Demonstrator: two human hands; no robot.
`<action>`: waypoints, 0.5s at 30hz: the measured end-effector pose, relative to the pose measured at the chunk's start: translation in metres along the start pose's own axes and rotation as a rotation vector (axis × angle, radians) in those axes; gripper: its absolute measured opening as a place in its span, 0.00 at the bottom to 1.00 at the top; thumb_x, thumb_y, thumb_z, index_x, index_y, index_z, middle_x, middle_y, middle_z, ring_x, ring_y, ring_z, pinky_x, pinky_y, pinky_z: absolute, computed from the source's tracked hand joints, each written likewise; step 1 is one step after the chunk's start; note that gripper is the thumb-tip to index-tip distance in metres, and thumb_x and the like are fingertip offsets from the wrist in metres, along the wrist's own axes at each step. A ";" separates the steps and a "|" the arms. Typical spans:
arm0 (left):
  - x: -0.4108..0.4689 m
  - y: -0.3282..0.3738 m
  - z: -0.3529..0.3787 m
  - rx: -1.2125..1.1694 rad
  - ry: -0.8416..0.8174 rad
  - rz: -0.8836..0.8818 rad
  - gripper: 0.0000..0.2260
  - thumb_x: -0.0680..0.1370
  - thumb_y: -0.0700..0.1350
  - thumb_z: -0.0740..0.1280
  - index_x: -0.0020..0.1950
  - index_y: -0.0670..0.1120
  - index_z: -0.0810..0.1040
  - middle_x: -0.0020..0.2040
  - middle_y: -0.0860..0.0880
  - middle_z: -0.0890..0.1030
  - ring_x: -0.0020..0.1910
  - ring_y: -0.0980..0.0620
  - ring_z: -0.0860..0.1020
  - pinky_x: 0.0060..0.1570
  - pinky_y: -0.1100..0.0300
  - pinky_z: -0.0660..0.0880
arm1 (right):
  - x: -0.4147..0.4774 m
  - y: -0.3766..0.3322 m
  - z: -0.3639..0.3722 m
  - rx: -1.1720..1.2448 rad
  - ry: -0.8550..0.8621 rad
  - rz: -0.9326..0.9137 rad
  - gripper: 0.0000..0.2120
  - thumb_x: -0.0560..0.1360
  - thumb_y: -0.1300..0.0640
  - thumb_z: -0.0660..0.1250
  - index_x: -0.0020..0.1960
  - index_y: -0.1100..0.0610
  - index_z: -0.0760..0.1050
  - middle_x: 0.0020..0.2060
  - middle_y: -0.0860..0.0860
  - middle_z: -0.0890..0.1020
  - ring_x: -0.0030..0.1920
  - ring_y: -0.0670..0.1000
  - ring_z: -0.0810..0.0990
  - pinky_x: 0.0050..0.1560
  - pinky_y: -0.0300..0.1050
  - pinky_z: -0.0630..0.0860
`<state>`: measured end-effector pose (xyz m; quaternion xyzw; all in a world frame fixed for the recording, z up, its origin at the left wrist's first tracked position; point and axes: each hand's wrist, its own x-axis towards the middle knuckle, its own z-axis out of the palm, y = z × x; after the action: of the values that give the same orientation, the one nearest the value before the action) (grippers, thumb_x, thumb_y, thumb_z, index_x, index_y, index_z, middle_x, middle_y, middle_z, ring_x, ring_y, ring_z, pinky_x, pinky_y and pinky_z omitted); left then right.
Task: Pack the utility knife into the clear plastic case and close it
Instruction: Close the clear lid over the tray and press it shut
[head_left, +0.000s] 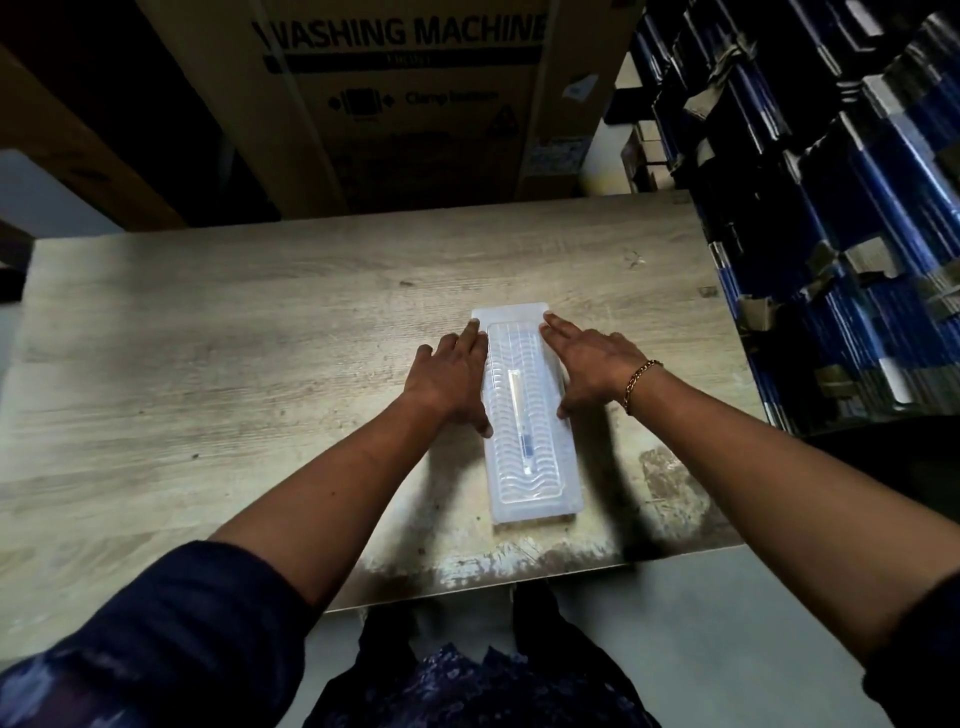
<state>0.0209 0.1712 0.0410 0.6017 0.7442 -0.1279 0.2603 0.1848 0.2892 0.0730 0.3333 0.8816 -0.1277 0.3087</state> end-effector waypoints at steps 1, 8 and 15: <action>0.000 0.001 0.000 0.004 -0.003 -0.004 0.62 0.61 0.63 0.80 0.83 0.45 0.46 0.84 0.47 0.43 0.81 0.44 0.55 0.74 0.42 0.60 | 0.001 0.000 0.000 0.014 -0.008 0.001 0.63 0.59 0.42 0.80 0.81 0.50 0.44 0.80 0.43 0.40 0.75 0.55 0.65 0.70 0.57 0.67; 0.001 0.002 -0.002 -0.024 -0.043 -0.042 0.63 0.62 0.61 0.81 0.83 0.46 0.43 0.83 0.50 0.37 0.74 0.44 0.69 0.70 0.40 0.65 | 0.003 0.001 0.001 0.058 0.008 0.004 0.64 0.57 0.43 0.82 0.80 0.50 0.45 0.80 0.40 0.39 0.72 0.55 0.70 0.64 0.55 0.74; -0.004 0.005 -0.004 0.002 -0.018 -0.039 0.62 0.63 0.61 0.80 0.83 0.46 0.43 0.83 0.50 0.39 0.73 0.43 0.70 0.70 0.40 0.65 | 0.003 -0.003 0.004 -0.011 0.029 0.030 0.63 0.58 0.43 0.81 0.80 0.51 0.45 0.81 0.43 0.41 0.74 0.56 0.65 0.66 0.56 0.71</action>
<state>0.0252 0.1710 0.0475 0.5860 0.7533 -0.1391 0.2640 0.1828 0.2867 0.0686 0.3468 0.8816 -0.1135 0.2994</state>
